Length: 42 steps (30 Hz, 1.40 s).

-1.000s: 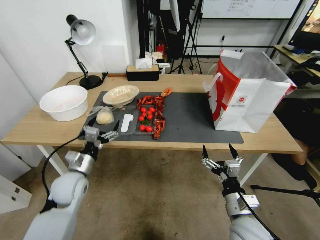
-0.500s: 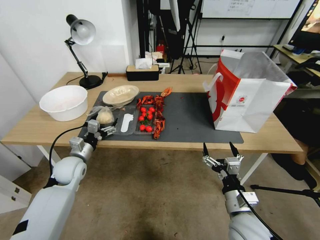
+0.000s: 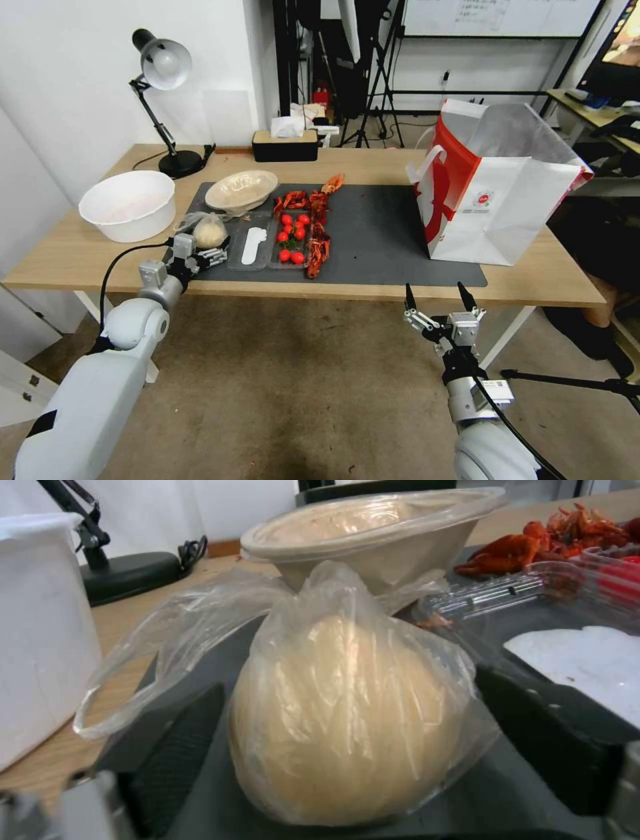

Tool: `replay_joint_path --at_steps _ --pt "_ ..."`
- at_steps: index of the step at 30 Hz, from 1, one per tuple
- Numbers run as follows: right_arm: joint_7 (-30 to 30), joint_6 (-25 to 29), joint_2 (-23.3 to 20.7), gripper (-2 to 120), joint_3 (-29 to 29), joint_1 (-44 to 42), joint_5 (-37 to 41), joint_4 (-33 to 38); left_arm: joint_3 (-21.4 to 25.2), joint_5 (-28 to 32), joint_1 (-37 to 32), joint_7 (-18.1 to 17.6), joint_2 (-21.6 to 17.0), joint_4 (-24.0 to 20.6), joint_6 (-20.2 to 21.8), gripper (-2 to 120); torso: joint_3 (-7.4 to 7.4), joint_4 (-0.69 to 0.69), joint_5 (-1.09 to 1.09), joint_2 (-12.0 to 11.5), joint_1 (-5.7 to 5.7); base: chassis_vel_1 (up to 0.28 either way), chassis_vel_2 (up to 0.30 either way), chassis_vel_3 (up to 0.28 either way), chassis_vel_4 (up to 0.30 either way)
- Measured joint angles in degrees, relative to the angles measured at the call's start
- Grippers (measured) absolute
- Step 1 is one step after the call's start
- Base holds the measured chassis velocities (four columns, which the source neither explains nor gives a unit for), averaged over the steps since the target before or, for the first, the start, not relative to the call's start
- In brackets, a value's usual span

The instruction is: Pick up the trash from the table and place it into the takeout bag.

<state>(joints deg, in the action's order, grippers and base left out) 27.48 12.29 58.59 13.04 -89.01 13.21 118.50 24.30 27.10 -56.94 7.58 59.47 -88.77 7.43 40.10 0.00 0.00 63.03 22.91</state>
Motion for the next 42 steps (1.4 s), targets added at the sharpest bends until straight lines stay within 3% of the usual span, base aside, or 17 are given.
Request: replay_joint_path --at_steps 5,12,15,17,19,21,26,31,36,38,40,42 --pt "0.0 0.0 0.0 100 0.0 0.1 0.0 -0.1 -0.2 0.5 0.4 0.0 -0.3 0.2 0.8 77 0.00 0.00 0.00 0.0 0.00 0.000 0.000 0.000 0.000" --pt "0.0 0.0 0.3 100 0.1 0.3 -0.2 -0.4 -0.3 0.4 0.7 0.1 -0.8 0.7 1.3 48 0.00 0.00 0.00 0.0 0.00 0.000 0.000 0.000 0.000" --pt "0.0 0.1 0.3 100 0.1 0.3 -0.2 -0.4 -0.3 0.4 0.7 0.1 -0.9 0.7 1.3 45 0.00 0.00 0.00 0.0 0.00 0.000 0.000 0.000 0.000" --pt "0.0 0.1 0.3 100 0.1 0.3 -0.2 -0.5 -0.3 0.4 0.7 0.1 -0.9 0.7 1.3 32 0.00 0.00 0.01 0.0 0.00 0.000 0.000 0.000 0.000" --pt "0.0 0.1 0.3 100 0.1 0.3 -0.3 -0.6 -0.3 0.4 0.7 0.1 -0.9 0.7 1.3 30 0.00 0.01 0.00 0.0 0.00 0.000 0.000 0.000 0.000" --pt "0.0 0.1 0.3 100 0.1 0.3 -0.3 -0.6 -0.3 0.4 0.7 0.2 -1.0 0.7 1.3 19 0.00 0.00 0.00 0.0 0.00 0.000 0.000 0.000 0.000" --pt "0.1 0.1 0.4 99 0.0 0.3 -0.3 -0.6 -0.2 0.3 0.4 0.3 -1.2 0.5 1.2 8 0.00 0.00 0.00 0.0 0.00 0.000 0.000 0.000 0.000" --pt "0.1 0.1 0.4 99 0.0 0.4 -0.3 -0.6 0.3 0.4 -0.4 0.6 -1.4 -0.8 1.1 8 0.00 0.00 -0.01 0.0 0.00 0.000 0.000 0.000 0.000" --pt "0.1 0.2 0.5 99 0.0 0.5 -0.4 -0.6 2.4 2.0 -2.3 1.7 -3.2 -6.6 0.8 8 0.00 0.01 0.00 0.0 0.00 0.000 0.000 0.000 0.000" --pt "0.1 0.2 0.6 99 0.0 0.8 -0.4 -0.7 1.6 6.5 -1.8 2.3 -5.3 -11.2 0.2 8 0.00 0.01 0.01 0.0 0.00 0.000 0.000 0.000 0.000" --pt "0.1 0.2 0.6 99 -0.1 0.9 -0.4 -0.7 0.5 8.8 -0.8 3.2 -6.1 -12.7 -0.9 8 0.00 0.01 0.00 0.0 0.00 0.000 0.000 0.000 0.000" --pt "0.0 0.3 0.7 99 -0.1 1.2 -0.3 -0.9 -4.8 15.4 4.7 6.4 -8.8 -14.8 -3.0 8 0.00 -0.01 0.01 0.0 0.00 0.000 0.000 0.000 0.000"
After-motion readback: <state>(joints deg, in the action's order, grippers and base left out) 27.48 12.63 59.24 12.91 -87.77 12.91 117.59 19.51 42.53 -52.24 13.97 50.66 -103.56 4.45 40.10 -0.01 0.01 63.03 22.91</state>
